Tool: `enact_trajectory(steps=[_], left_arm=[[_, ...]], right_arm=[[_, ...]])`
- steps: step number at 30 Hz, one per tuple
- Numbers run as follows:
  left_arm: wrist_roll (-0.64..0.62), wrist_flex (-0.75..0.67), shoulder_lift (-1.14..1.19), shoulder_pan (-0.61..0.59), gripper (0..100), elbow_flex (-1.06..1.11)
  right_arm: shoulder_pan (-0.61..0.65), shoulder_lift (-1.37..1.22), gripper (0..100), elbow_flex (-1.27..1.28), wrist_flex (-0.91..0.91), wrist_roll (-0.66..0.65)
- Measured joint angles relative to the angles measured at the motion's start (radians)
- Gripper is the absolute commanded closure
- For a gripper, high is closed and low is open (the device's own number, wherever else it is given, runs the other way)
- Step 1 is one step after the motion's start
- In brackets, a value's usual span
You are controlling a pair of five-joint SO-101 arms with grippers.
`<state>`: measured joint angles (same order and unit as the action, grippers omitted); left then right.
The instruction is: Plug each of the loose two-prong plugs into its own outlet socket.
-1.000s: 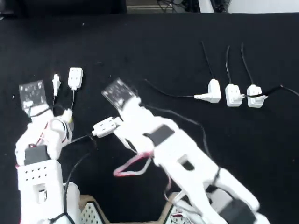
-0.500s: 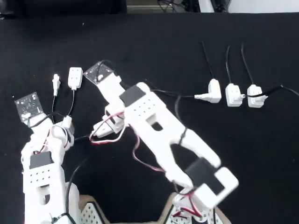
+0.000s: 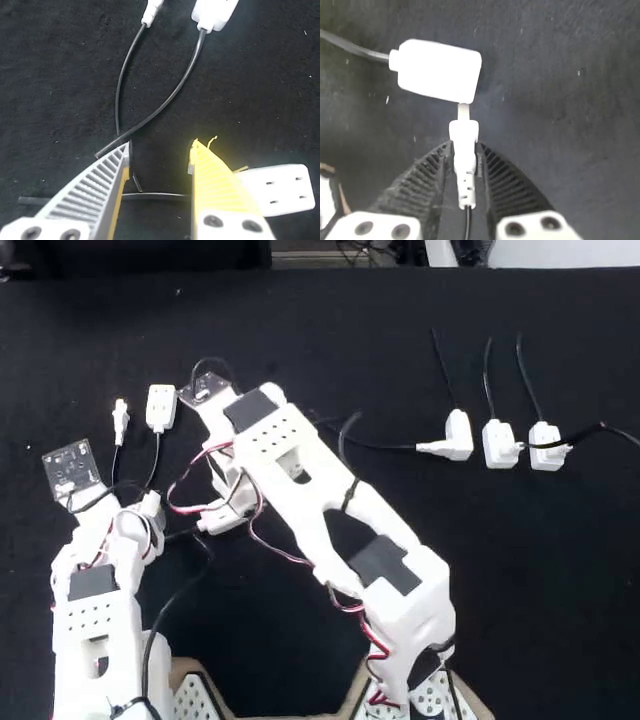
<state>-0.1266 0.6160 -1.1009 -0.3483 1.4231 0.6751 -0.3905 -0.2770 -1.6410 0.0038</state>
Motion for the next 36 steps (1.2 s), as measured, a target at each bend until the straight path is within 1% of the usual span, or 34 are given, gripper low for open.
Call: enact_trajectory(steps=[2, 4, 6, 8, 10, 14, 18, 21, 26, 31, 34, 36], left_arm=[[0.003, 0.009, 0.000, 0.031, 81, 0.000], [0.063, 0.078, 0.000, 0.092, 80, -0.003], [0.089, 0.137, 0.000, 0.161, 80, -0.006], [0.095, 0.140, 0.000, 0.201, 80, -0.008], [0.097, 0.140, 0.000, 0.209, 80, -0.009], [0.098, 0.140, 0.064, 0.206, 80, -0.048], [0.098, 0.140, 0.224, 0.209, 81, -0.124], [0.098, 0.140, 0.356, 0.210, 80, -0.204], [0.095, 0.144, 0.554, 0.230, 80, -0.341], [0.152, 0.149, 0.661, 0.327, 81, -0.425], [0.186, 0.149, 0.675, 0.385, 80, -0.439], [0.195, 0.149, 0.675, 0.394, 80, -0.453]], right_arm=[[-0.020, 0.003, 98.8, -0.014, -0.043, -0.002], [-0.054, 0.021, 98.8, -0.014, -0.061, -0.020], [-0.084, 0.086, 98.8, 0.025, -0.064, -0.040], [-0.114, 0.181, 98.8, 0.106, -0.064, -0.063], [-0.147, 0.282, 98.8, 0.213, -0.044, -0.089], [-0.229, 0.479, 98.8, 0.485, 0.061, -0.152], [-0.270, 0.657, 98.8, 0.729, 0.143, -0.192], [-0.281, 0.773, 98.8, 0.839, 0.161, -0.216], [-0.278, 0.879, 98.8, 0.924, 0.161, -0.241], [-0.278, 0.904, 98.8, 0.945, 0.161, -0.267], [-0.327, 0.904, 98.8, 0.945, 0.161, -0.273], [-0.367, 0.904, 98.8, 0.945, 0.161, -0.295]])
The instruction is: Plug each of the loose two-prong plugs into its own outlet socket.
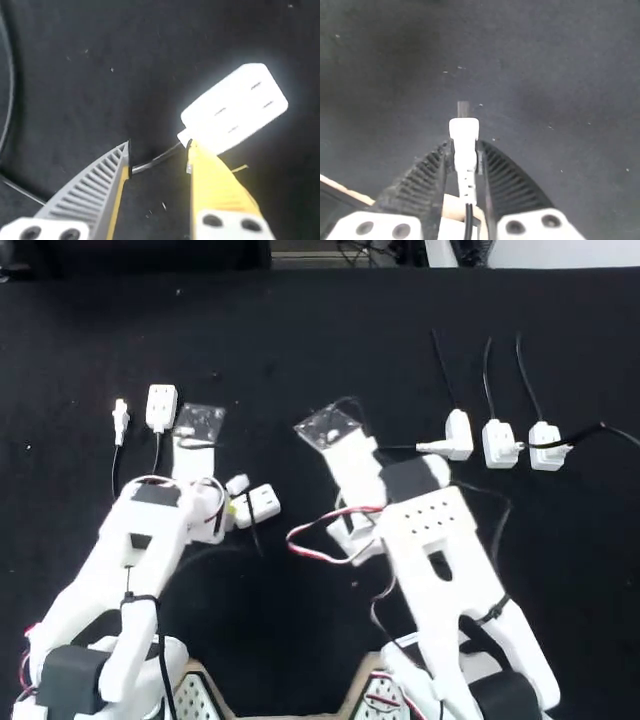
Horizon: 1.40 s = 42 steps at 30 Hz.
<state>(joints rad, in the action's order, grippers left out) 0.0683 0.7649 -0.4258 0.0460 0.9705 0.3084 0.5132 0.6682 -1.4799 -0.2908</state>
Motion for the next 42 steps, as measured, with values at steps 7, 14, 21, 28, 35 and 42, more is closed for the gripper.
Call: enact_trajectory(steps=[7, 14, 21, 28, 35, 42], left_arm=[[0.003, 0.015, -0.006, -0.091, 80, -0.138], [0.006, -0.071, 0.190, -0.043, 80, -0.221], [0.003, -0.046, 0.356, 0.087, 81, -0.316], [-0.008, 0.040, 0.296, 0.186, 81, -0.319], [-0.025, 0.074, 0.021, 0.114, 80, -0.273], [0.066, 0.190, -0.157, -0.114, 80, -0.141]], right_arm=[[-0.149, 0.000, 98.8, 0.000, 0.000, -0.089], [-0.178, 0.000, 98.8, 0.000, -0.023, -0.103], [-0.178, 0.000, 98.8, 0.000, -0.029, -0.103], [-0.178, 0.002, 98.8, 0.009, -0.032, -0.104], [-0.178, 0.091, 98.8, 0.048, -0.032, -0.104], [-0.035, 0.123, 98.8, 0.029, -0.060, -0.064]])
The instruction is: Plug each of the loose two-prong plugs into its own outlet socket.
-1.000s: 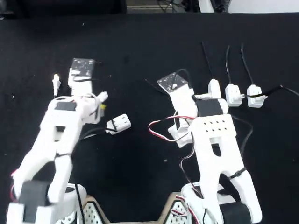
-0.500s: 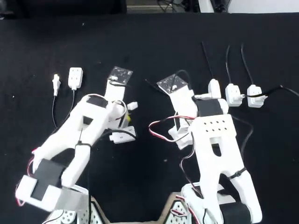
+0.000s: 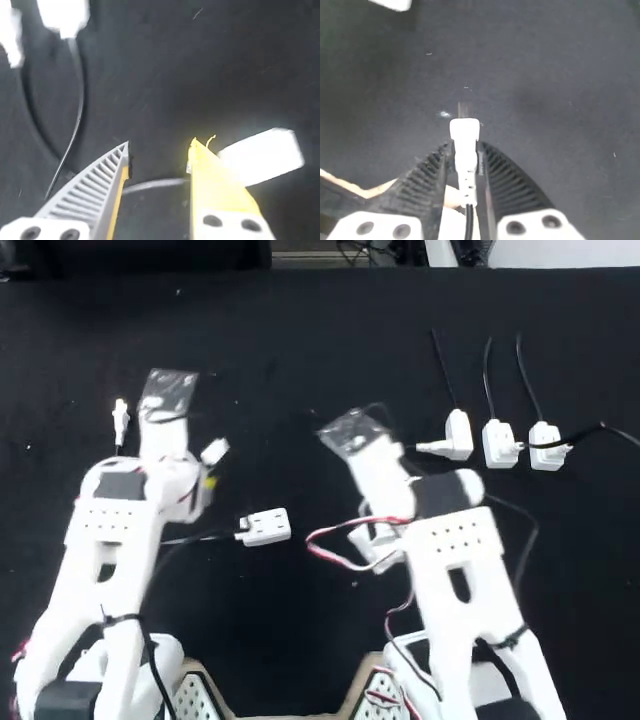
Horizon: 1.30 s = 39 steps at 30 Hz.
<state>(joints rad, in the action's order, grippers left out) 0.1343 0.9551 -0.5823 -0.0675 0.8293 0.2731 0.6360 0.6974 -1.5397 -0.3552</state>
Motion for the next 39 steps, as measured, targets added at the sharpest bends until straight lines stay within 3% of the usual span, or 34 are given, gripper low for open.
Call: enact_trajectory(steps=[4, 10, 21, 25, 33, 39], left_arm=[[0.008, -0.008, -0.041, -0.104, 81, 0.115], [-0.068, -0.126, -0.094, -0.141, 81, 0.282], [-0.218, -0.193, -0.155, -0.206, 81, 0.396], [-0.221, -0.193, -0.155, -0.206, 81, 0.396], [-0.221, -0.193, -0.155, -0.206, 81, 0.396], [-0.221, -0.193, -0.155, -0.206, 81, 0.396]], right_arm=[[0.132, -0.121, 98.8, -0.112, -0.006, 0.095], [0.244, -0.404, 98.8, -0.334, -0.006, 0.187], [0.288, -0.911, 98.8, -0.845, -0.190, 0.270], [0.290, -1.025, 98.8, -0.914, -0.190, 0.284], [0.290, -1.097, 98.8, -0.991, -0.190, 0.480], [0.295, -1.099, 98.8, -0.994, -0.192, 0.535]])
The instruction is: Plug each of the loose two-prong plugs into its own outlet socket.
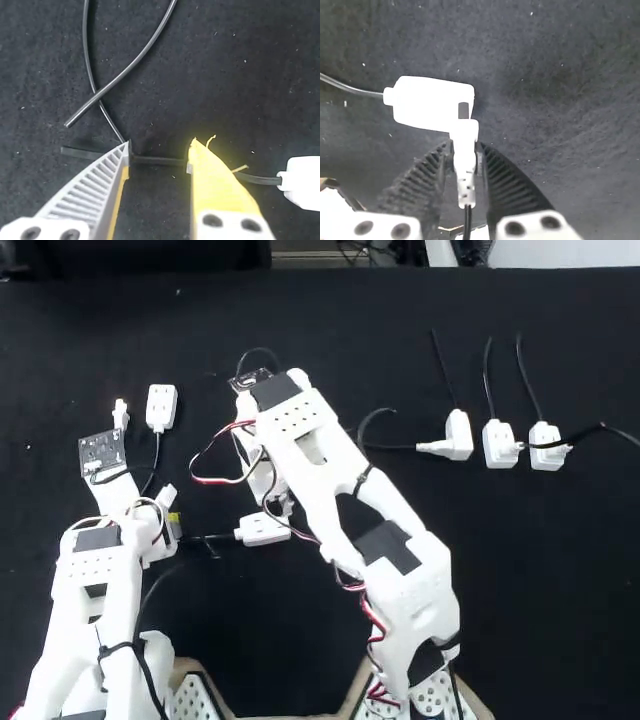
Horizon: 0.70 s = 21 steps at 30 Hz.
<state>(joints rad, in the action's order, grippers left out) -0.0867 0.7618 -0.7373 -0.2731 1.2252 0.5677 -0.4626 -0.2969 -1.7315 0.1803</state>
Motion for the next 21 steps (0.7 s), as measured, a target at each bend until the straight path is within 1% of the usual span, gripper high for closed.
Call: enact_trajectory(steps=[13, 16, 18, 21], left_arm=[[0.000, 0.000, 0.000, 0.000, 81, 0.000], [0.000, 0.000, 0.000, 0.000, 81, 0.000], [0.000, 0.000, 0.000, 0.000, 81, 0.000], [0.000, 0.000, 0.000, -0.008, 81, 0.000]], right_arm=[[0.002, 0.000, 98.8, 0.052, 0.000, 0.003], [0.020, 0.000, 98.8, 0.052, 0.000, 0.003], [0.046, 0.000, 98.8, 0.052, 0.000, 0.020], [0.078, 0.000, 98.8, 0.052, 0.000, 0.078]])
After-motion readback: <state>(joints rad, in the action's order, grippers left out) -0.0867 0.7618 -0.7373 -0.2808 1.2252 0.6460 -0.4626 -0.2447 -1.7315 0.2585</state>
